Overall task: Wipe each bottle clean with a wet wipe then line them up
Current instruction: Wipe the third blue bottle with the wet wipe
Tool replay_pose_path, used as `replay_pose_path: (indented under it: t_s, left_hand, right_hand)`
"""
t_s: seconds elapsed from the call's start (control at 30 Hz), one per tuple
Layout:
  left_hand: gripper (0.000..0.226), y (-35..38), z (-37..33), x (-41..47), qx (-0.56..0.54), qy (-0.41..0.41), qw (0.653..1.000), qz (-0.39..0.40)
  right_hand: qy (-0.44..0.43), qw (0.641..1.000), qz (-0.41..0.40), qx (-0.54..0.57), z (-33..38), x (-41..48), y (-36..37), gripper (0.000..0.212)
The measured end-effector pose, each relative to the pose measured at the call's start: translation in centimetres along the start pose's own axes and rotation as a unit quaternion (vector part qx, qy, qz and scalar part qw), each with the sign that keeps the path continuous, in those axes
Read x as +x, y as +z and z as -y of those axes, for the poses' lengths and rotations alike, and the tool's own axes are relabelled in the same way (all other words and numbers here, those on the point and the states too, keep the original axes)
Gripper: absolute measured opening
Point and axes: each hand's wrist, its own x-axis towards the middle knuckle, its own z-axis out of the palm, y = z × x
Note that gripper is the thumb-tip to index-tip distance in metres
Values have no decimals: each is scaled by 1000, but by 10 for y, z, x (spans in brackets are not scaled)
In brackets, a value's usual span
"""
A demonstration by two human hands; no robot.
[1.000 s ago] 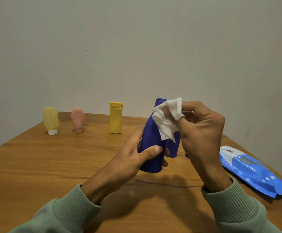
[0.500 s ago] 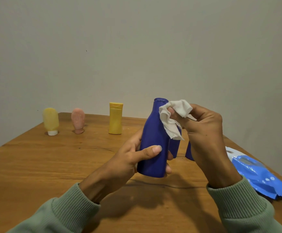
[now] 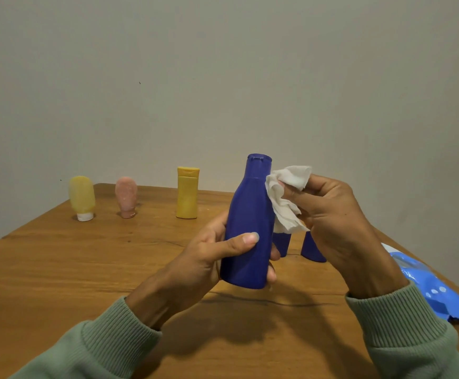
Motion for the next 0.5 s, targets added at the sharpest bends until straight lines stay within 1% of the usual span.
replay_pose_path:
  t_s: [0.13,0.27,0.4,0.5]
  left_hand:
    - [50,1,3,0,55,12,997,-45]
    - [52,3,6,1,146,33,984,-96]
    - [43,4,8,1,182,51,974,-121]
    - [45,5,8,1,210,54,966,-137]
  right_hand:
    - [-18,1000,6,-23,3,-2,-2,33]
    - [-64,996,-9,-64,4,-4,-1,25]
    - [-104,990,-17,-92,5,-5,3,21]
    - [-143,982,-29,-118,3,-5,7,13]
